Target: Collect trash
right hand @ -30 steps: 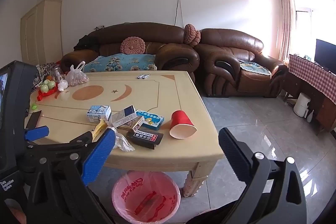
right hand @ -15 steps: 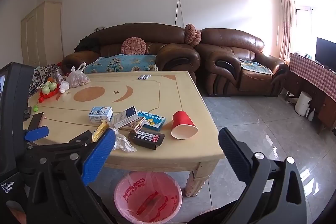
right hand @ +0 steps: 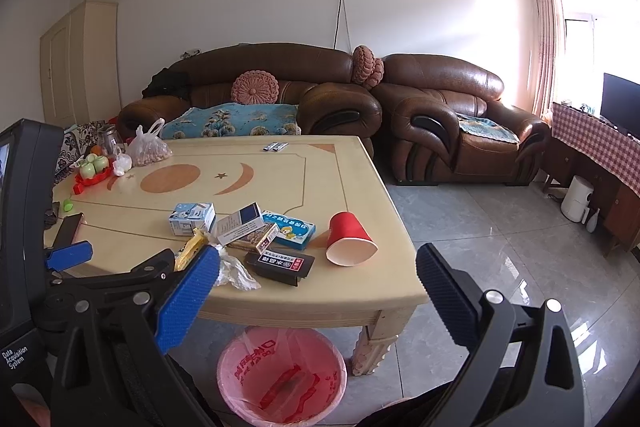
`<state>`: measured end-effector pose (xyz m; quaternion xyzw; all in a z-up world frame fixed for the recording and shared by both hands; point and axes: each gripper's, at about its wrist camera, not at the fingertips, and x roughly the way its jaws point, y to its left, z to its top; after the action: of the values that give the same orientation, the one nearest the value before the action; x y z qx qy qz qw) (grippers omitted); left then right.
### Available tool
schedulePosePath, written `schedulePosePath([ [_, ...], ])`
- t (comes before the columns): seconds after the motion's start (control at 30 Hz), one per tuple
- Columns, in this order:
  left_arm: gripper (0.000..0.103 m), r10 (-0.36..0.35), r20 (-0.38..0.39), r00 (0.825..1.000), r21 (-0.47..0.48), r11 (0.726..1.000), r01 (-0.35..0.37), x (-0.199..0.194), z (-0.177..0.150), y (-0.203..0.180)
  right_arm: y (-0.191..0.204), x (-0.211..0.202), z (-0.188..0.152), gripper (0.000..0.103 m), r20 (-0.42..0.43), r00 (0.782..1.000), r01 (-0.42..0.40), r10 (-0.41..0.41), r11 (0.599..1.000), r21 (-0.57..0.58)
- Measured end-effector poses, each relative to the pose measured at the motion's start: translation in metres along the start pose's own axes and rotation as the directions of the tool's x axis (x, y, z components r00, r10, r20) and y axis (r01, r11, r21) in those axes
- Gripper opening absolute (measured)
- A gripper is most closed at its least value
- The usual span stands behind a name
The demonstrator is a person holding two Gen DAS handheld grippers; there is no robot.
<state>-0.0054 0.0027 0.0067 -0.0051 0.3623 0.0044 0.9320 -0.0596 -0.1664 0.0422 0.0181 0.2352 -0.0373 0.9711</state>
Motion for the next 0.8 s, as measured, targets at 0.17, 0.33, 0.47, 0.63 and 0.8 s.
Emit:
schedulePosePath([
  [0.17,0.098,-0.006,-0.004,1.000,-0.004,1.000,0.006,0.0002,-0.0005,0.0005,0.0014,0.0007,-0.0004,0.096,-0.001,1.000,0.000,0.000,1.000,-0.002],
  [0.33,0.098,-0.006,-0.005,1.000,-0.004,1.000,0.006,0.0003,-0.0007,0.0004,0.0006,0.0005,0.0001,0.096,0.000,1.000,0.001,-0.001,1.000,-0.002],
  [0.47,0.098,-0.008,-0.007,1.000,-0.007,1.000,0.008,-0.0001,-0.0011,0.0012,0.0001,0.0002,0.0006,0.096,-0.001,1.000,0.000,0.000,1.000,-0.002],
  [0.63,0.098,-0.007,-0.006,1.000,-0.007,1.000,0.007,-0.0002,-0.0010,0.0015,0.0009,0.0003,0.0009,0.096,-0.001,1.000,0.001,-0.001,1.000,-0.003],
  [0.8,0.098,-0.007,-0.007,1.000,-0.007,1.000,0.007,-0.0001,-0.0007,0.0014,0.0011,-0.0001,0.0012,0.096,-0.002,1.000,0.000,0.000,1.000,-0.003],
])
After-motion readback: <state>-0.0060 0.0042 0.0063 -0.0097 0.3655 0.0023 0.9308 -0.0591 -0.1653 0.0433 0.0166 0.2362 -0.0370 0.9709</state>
